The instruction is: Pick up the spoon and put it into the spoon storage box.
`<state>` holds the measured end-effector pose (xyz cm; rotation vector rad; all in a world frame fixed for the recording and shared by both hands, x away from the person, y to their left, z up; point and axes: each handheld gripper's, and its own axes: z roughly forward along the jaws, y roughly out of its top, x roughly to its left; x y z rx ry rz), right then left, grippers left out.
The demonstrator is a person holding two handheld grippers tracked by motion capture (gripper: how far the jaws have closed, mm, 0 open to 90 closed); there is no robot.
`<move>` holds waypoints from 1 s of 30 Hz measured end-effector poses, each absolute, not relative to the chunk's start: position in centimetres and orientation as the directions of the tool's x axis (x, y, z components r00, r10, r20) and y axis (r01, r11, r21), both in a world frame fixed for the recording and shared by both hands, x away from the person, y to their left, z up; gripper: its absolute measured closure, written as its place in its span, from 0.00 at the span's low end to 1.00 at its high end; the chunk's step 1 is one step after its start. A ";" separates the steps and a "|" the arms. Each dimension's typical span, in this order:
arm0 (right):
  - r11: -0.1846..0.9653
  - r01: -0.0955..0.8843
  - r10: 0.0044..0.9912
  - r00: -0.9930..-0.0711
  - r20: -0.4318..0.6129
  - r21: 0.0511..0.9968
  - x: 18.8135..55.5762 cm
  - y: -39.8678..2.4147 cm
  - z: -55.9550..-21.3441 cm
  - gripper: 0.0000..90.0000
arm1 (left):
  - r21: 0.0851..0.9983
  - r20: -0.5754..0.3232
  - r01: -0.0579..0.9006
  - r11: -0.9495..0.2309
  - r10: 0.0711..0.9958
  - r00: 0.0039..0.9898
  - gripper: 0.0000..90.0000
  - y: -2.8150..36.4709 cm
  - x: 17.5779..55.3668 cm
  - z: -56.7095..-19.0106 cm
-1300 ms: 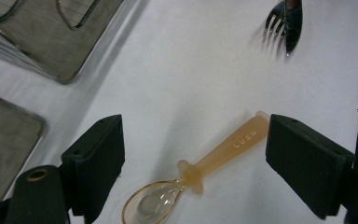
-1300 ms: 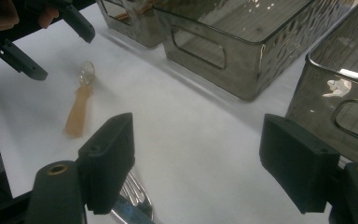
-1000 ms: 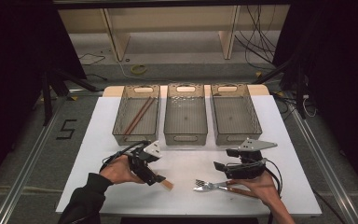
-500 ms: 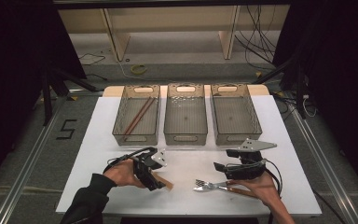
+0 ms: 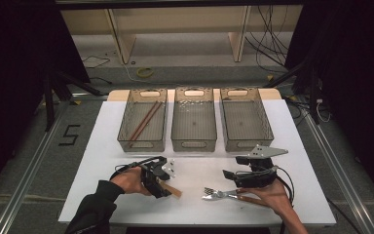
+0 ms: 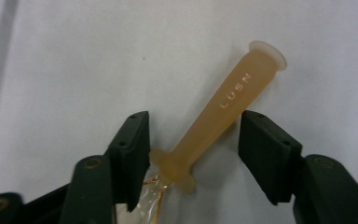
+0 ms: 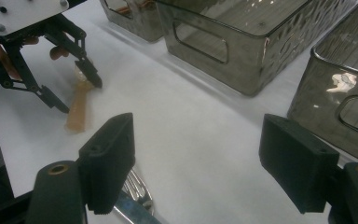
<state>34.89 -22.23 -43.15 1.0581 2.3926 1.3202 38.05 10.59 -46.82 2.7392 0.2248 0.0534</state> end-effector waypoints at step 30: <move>0.339 0.490 0.679 -0.718 0.151 0.803 34.9 -22.3 -43.1 0.31 | 0.394 0.004 0.141 -0.908 0.155 0.988 0.84 10.6 38.0 -46.3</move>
